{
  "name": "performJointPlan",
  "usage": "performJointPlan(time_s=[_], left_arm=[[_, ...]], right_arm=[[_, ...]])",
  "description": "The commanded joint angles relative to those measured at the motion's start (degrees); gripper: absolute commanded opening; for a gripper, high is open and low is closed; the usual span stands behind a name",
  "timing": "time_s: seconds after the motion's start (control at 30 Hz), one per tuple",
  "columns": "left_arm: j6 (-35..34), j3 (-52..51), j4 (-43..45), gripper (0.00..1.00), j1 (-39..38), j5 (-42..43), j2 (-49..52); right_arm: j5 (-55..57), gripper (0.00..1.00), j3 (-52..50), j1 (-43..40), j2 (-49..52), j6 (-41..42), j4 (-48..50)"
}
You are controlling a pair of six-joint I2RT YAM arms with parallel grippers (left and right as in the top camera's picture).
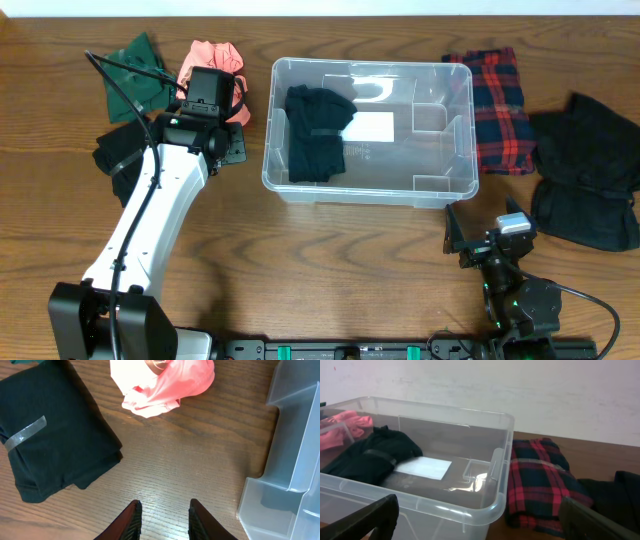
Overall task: Pack container
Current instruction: 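Move the left gripper above the pink shirt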
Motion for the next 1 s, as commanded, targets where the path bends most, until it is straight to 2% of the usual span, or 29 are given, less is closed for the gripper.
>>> performJointPlan(time_s=[0.0,0.23,0.3,0.53,0.77,0.8,0.83,0.97], left_arm=[[-0.5,-0.33,0.22,0.32,0.28,-0.7,0.44],[-0.5,-0.33,1.29,0.3,0.46,-1.33,0.61],[-0.55,-0.33,1.55,0.26,0.46,-1.29,0.7],[-1.79,-0.33,1.97,0.27,0.46,-1.31,1.27],[-1.84,-0.33,9.99,0.27,0.9,-1.31,1.79],[-1.84,-0.33,12.04,0.37,1.11,-1.31,1.79],[-3.56,-0.33,20.24,0.66,2.1,-1.31,1.9],[-4.57,-0.33,29.24,0.66,2.89,-1.31,2.8]], right_arm=[[-0.02,0.99,-0.09,0.44,-0.31,-0.94,-0.22],[-0.04,0.99,-0.09,0.44,-0.31,-0.92,-0.22],[-0.02,0.99,-0.09,0.44,-0.31,-0.92,-0.22],[-0.02,0.99,-0.09,0.44,-0.31,-0.92,-0.22],[-0.02,0.99,-0.09,0.44,-0.31,-0.92,-0.22],[-0.02,0.99,-0.09,0.44,-0.31,-0.92,-0.22],[-0.02,0.99,-0.09,0.44,-0.31,-0.92,-0.22],[-0.02,0.99,-0.09,0.44,-0.31,-0.92,-0.22]])
